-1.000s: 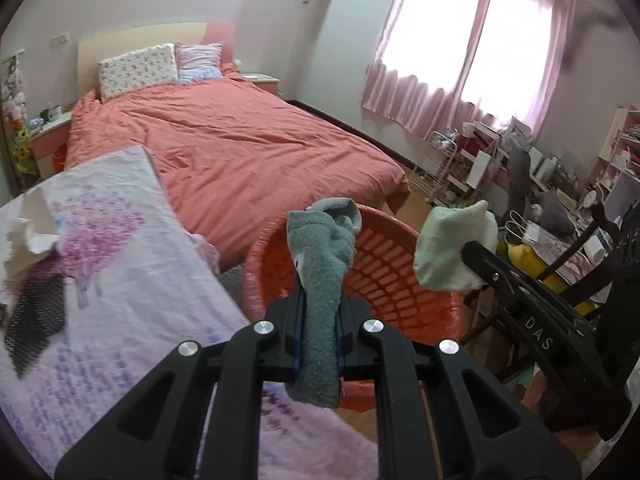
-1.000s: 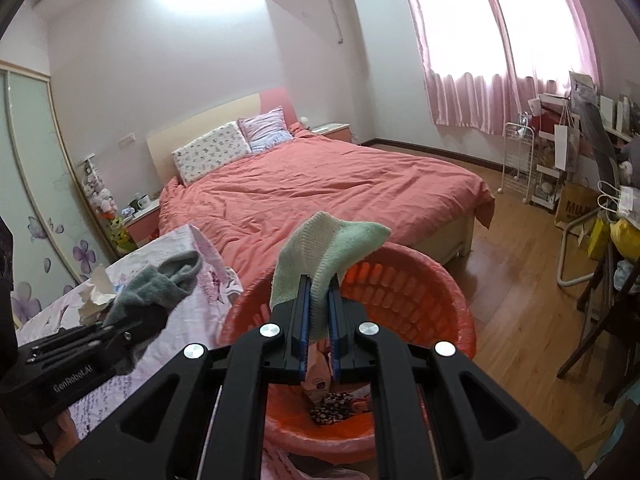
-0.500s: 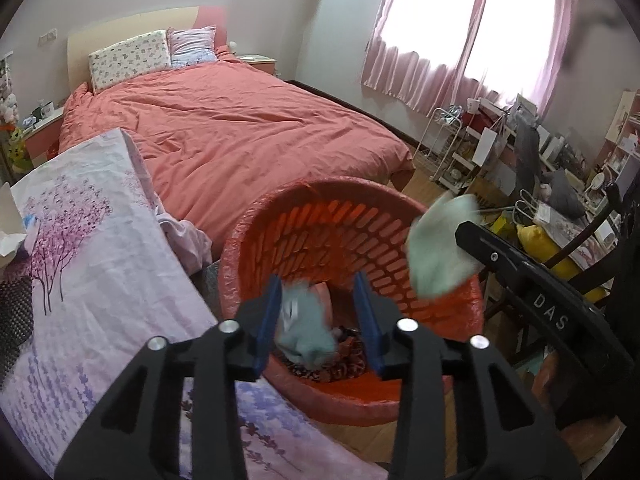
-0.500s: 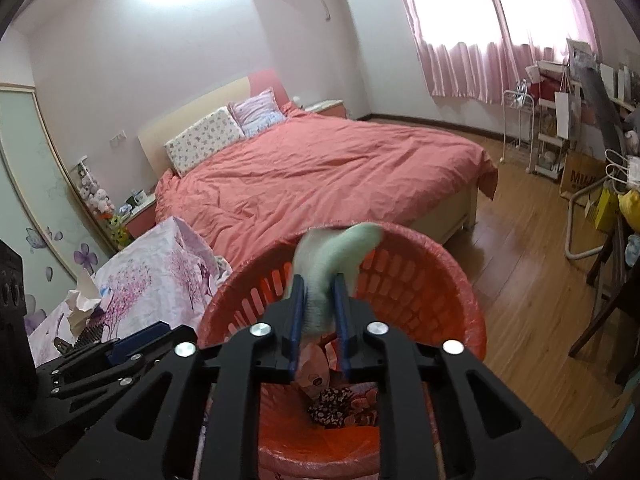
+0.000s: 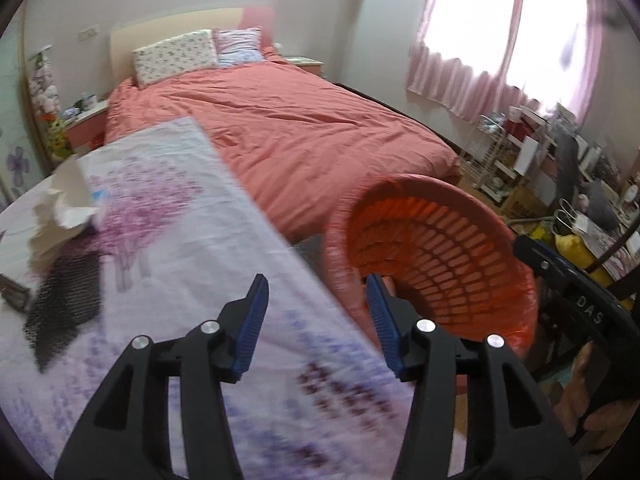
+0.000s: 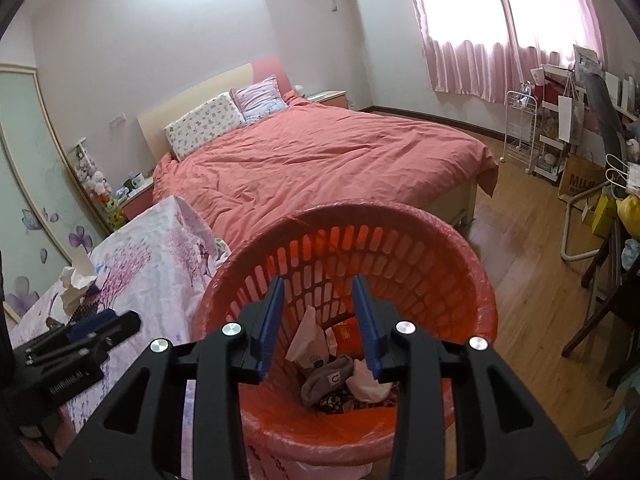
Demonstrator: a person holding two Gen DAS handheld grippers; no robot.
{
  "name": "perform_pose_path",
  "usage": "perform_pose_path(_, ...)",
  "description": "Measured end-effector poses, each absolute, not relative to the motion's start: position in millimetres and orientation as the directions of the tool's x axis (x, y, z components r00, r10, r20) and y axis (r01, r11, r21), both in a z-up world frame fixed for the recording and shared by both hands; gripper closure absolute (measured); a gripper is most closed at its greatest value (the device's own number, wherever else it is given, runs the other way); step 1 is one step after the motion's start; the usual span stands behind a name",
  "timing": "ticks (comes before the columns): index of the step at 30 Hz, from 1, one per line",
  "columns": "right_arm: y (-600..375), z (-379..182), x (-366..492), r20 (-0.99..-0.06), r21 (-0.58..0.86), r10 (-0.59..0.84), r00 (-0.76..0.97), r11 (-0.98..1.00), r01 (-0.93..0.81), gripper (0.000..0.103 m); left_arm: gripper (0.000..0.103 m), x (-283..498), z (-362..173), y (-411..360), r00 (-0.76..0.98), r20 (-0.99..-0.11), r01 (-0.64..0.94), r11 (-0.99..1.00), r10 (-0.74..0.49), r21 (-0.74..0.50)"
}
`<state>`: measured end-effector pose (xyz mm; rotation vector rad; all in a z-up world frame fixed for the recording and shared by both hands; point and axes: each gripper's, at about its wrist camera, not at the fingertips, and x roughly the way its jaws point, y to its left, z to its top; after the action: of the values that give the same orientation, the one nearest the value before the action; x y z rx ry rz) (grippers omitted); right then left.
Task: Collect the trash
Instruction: 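Move both tools back over the bed toward the remaining items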
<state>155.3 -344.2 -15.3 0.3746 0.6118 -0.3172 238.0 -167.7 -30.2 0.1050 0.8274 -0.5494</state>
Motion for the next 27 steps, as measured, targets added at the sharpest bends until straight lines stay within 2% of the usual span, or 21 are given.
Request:
perform_pose_path(9, -306.4, -14.8, 164.9, -0.62, 0.213, -0.128, 0.774, 0.922, 0.324, 0.066, 0.044, 256.5, -21.0, -73.2, 0.645, -0.712, 0.344, 0.937, -0.279, -0.056)
perform_pose_path(13, -288.2, -15.3, 169.2, -0.624, 0.215, -0.094, 0.776, 0.934, 0.286, 0.066, 0.041, 275.5, -22.9, -17.8, 0.674, -0.72, 0.208, 0.978, -0.167, -0.032)
perform_pose_path(20, -248.8, -17.7, 182.4, -0.632, 0.211, -0.02, 0.775, 0.958, 0.197, 0.066, 0.028, 310.3, -30.2, 72.0, 0.681, -0.731, -0.069, 0.998, 0.04, -0.01)
perform_pose_path(27, -218.7, -23.3, 193.0, -0.652, 0.184, 0.018, 0.758, 0.974, 0.135, 0.066, 0.025, 347.9, -45.1, 101.5, 0.617, -0.786, -0.166, 0.984, 0.048, -0.071)
